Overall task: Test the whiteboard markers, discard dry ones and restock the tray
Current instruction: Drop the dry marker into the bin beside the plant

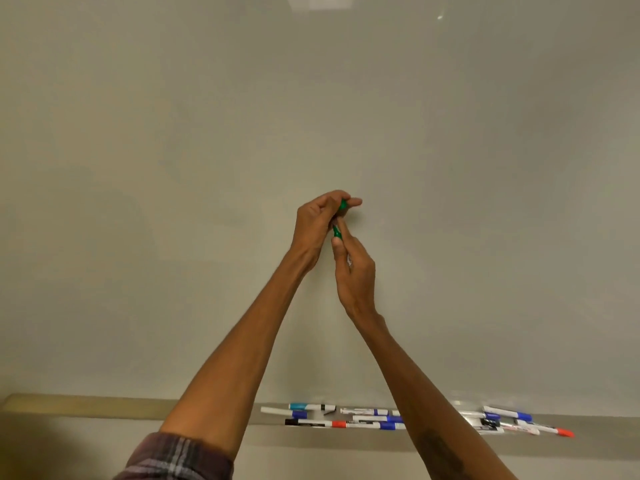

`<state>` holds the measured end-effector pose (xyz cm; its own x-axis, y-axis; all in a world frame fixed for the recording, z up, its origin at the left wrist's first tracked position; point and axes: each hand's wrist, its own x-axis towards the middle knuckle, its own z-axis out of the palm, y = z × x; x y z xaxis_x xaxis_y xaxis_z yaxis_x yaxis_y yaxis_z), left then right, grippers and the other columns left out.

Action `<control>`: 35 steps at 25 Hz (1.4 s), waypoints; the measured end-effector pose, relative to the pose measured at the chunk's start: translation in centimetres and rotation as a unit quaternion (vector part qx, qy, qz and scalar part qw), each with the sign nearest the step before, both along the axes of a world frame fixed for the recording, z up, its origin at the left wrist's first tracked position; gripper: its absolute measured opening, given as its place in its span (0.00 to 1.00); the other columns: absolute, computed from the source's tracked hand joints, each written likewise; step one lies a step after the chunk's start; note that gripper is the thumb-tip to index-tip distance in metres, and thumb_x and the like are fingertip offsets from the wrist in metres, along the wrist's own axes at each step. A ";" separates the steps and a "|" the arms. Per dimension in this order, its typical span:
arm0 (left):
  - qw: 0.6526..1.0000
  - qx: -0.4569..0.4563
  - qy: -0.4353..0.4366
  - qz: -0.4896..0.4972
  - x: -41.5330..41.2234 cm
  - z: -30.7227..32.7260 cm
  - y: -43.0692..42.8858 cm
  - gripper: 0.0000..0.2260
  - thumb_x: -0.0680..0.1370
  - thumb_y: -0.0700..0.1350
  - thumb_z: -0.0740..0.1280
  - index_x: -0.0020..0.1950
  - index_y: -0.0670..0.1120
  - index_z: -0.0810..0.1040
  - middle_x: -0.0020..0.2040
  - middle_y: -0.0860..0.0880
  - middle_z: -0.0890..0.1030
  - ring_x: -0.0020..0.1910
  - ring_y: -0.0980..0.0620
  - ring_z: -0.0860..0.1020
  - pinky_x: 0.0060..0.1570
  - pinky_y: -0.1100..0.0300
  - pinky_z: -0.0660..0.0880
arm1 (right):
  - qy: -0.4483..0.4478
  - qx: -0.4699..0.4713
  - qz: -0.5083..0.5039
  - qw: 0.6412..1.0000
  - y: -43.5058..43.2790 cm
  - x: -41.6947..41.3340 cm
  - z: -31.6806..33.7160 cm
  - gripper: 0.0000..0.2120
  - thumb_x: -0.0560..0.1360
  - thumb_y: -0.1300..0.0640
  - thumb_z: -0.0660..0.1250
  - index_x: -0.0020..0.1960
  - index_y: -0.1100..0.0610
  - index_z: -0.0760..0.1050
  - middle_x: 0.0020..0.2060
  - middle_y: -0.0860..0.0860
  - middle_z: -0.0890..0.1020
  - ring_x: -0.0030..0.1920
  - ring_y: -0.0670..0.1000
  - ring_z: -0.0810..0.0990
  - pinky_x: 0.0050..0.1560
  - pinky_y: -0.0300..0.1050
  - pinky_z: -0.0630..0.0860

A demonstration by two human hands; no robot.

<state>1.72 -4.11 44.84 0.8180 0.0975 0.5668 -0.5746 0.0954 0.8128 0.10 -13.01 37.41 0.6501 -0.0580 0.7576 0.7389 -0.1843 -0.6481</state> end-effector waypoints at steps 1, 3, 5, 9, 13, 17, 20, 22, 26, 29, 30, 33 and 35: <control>0.999 0.008 -0.025 0.019 0.1 1.3 0.5 0.11 0.84 0.44 0.61 0.56 0.41 0.81 0.52 0.44 0.86 0.57 0.46 0.83 0.62 0.52 0.77 | -0.010 0.012 0.001 1.000 0.3 0.1 1.1 0.17 0.84 0.57 0.57 0.72 0.56 0.70 0.45 0.49 0.77 0.42 0.41 0.74 0.43 0.39 0.75; 0.994 0.008 -0.077 0.075 0.5 3.5 1.8 0.10 0.83 0.45 0.64 0.55 0.41 0.81 0.51 0.45 0.86 0.56 0.48 0.83 0.62 0.52 0.77 | -0.003 0.046 0.015 0.999 0.6 0.2 3.1 0.21 0.84 0.58 0.56 0.76 0.53 0.63 0.43 0.51 0.72 0.38 0.45 0.72 0.39 0.39 0.75; 0.981 0.026 -0.126 0.145 0.9 5.5 3.1 0.10 0.80 0.46 0.68 0.55 0.40 0.81 0.50 0.47 0.86 0.54 0.51 0.83 0.61 0.52 0.77 | 0.015 0.100 0.051 0.994 0.5 0.4 5.2 0.23 0.84 0.58 0.57 0.77 0.48 0.60 0.45 0.52 0.74 0.37 0.49 0.76 0.42 0.39 0.80; 0.924 0.090 -0.243 0.282 2.8 8.3 4.8 0.12 0.76 0.45 0.73 0.56 0.40 0.82 0.53 0.48 0.85 0.58 0.59 0.81 0.61 0.58 0.77 | 0.009 0.165 0.109 0.980 0.0 0.2 8.8 0.13 0.82 0.59 0.63 0.66 0.56 0.76 0.45 0.48 0.81 0.40 0.55 0.84 0.49 0.52 0.83; 0.862 0.141 -0.337 0.352 5.3 11.3 6.0 0.18 0.77 0.47 0.72 0.62 0.38 0.80 0.59 0.51 0.82 0.67 0.55 0.76 0.75 0.52 0.64 | 0.011 0.202 0.149 0.968 -0.1 1.2 11.7 0.10 0.81 0.61 0.63 0.59 0.62 0.79 0.49 0.58 0.83 0.49 0.58 0.85 0.57 0.58 0.80; 0.833 0.160 -0.360 0.388 7.3 13.5 7.2 0.21 0.77 0.46 0.72 0.67 0.40 0.77 0.60 0.47 0.82 0.71 0.39 0.72 0.78 0.58 0.54 | -0.011 0.200 0.173 0.964 -0.5 2.2 13.8 0.15 0.81 0.63 0.57 0.64 0.57 0.77 0.56 0.55 0.83 0.58 0.55 0.81 0.63 0.59 0.76; 0.832 0.155 -0.363 0.390 8.3 13.9 7.6 0.18 0.77 0.46 0.71 0.65 0.39 0.79 0.67 0.49 0.75 0.73 0.44 0.67 0.77 0.52 0.58 | -0.041 0.205 0.165 0.964 -0.3 2.8 14.9 0.12 0.80 0.62 0.63 0.63 0.54 0.75 0.54 0.55 0.83 0.58 0.54 0.81 0.64 0.58 0.76; 0.823 0.165 -0.371 0.398 9.0 13.7 7.7 0.17 0.79 0.47 0.69 0.64 0.40 0.80 0.68 0.48 0.74 0.73 0.46 0.68 0.77 0.51 0.58 | -0.043 0.209 0.158 0.964 -0.2 3.2 15.3 0.11 0.79 0.58 0.66 0.61 0.54 0.76 0.53 0.56 0.83 0.56 0.54 0.82 0.60 0.56 0.78; 0.759 0.219 -0.397 0.468 10.2 13.6 8.0 0.17 0.80 0.48 0.68 0.65 0.41 0.79 0.69 0.44 0.74 0.72 0.42 0.70 0.75 0.45 0.63 | -0.070 0.193 0.128 0.970 0.3 4.6 15.5 0.12 0.81 0.55 0.61 0.59 0.59 0.76 0.48 0.58 0.82 0.46 0.52 0.80 0.47 0.46 0.78; 0.752 0.228 -0.411 0.463 10.6 13.6 8.1 0.14 0.79 0.45 0.70 0.63 0.40 0.80 0.70 0.39 0.74 0.72 0.42 0.70 0.74 0.42 0.63 | -0.085 0.196 0.088 0.973 1.5 5.3 16.1 0.11 0.79 0.57 0.62 0.58 0.61 0.78 0.46 0.59 0.82 0.42 0.54 0.80 0.42 0.43 0.78; 0.754 0.229 -0.408 0.462 10.7 13.5 8.1 0.14 0.79 0.45 0.70 0.62 0.40 0.80 0.70 0.39 0.74 0.72 0.42 0.70 0.75 0.43 0.62 | -0.086 0.193 0.070 0.975 1.9 5.5 16.4 0.11 0.79 0.58 0.64 0.59 0.59 0.78 0.45 0.58 0.83 0.41 0.55 0.81 0.41 0.43 0.79; 0.754 0.236 -0.398 0.466 10.7 13.4 8.3 0.15 0.81 0.46 0.68 0.63 0.40 0.80 0.70 0.40 0.74 0.73 0.42 0.69 0.75 0.43 0.60 | -0.122 0.168 0.004 0.978 2.5 6.2 17.6 0.14 0.77 0.58 0.68 0.62 0.60 0.77 0.44 0.51 0.83 0.40 0.51 0.82 0.42 0.46 0.82; 0.747 0.237 -0.400 0.476 10.5 13.4 8.2 0.15 0.81 0.46 0.67 0.65 0.40 0.79 0.70 0.41 0.75 0.74 0.41 0.68 0.76 0.42 0.60 | -0.176 0.136 -0.045 0.974 2.7 6.7 18.7 0.13 0.77 0.59 0.70 0.60 0.62 0.79 0.44 0.48 0.83 0.41 0.47 0.82 0.42 0.42 0.82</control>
<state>12.21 4.10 58.20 -0.1126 0.0518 0.9923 -0.5187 -0.8549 -0.0142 6.78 -10.33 56.10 0.3359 -0.3330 0.8811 0.9128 -0.1154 -0.3917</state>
